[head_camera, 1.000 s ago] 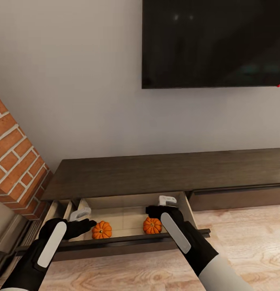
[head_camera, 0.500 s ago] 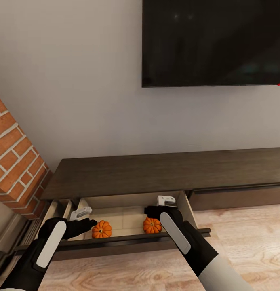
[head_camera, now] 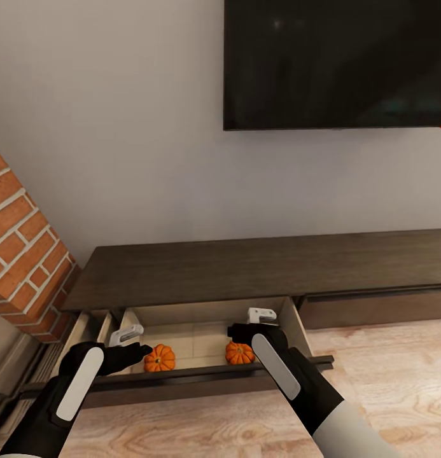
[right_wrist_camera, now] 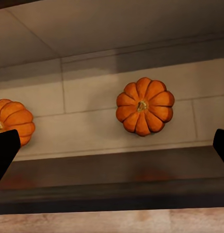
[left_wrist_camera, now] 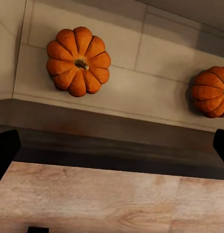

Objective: Place each of the two pumpkins and all three candles from the living room inside a cabinet in the living room (use any cabinet), then make sure every cabinet is closed, and position the cauldron so it is next to a table in the living room.

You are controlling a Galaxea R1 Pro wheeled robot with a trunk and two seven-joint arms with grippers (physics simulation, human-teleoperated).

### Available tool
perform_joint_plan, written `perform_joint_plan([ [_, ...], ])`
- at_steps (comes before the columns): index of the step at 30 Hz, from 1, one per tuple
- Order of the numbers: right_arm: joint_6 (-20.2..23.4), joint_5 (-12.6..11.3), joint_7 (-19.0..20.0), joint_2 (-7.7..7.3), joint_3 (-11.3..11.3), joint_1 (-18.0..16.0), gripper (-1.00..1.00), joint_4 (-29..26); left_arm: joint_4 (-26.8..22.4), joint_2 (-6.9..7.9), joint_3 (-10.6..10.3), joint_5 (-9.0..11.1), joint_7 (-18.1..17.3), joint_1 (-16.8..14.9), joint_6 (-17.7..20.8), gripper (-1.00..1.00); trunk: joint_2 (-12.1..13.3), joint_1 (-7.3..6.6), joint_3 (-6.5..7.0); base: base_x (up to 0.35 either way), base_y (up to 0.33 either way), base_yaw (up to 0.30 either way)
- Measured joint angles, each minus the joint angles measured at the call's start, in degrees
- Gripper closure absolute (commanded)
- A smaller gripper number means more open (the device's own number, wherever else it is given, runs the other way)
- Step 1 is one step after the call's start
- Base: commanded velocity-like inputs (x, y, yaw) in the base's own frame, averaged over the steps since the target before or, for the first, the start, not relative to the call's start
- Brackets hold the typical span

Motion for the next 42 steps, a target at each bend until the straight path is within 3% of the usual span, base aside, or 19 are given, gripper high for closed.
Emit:
perform_joint_plan([
  [9,0.0,0.0,0.0,0.0,0.0,0.01,-1.0,0.0,-0.01,-0.06,0.0,0.06,0.02,0.0,0.06,-1.0,-3.61,1.99,-1.62,-0.121,0.0,0.0],
  [22,0.0,0.01,0.0,0.09,0.0,-0.02,-1.0,0.0,-0.06,0.05,1.18,0.63,-0.19,0.0,0.1,-1.0,-3.62,2.0,-1.62,-0.034,0.0,0.0],
  [42,0.0,0.01,0.0,0.09,0.0,0.01,-1.0,0.0,-0.01,0.15,1.24,0.6,-0.2,0.0,0.19,-1.0,-3.62,2.0,-1.62,-0.12,0.0,0.0],
])
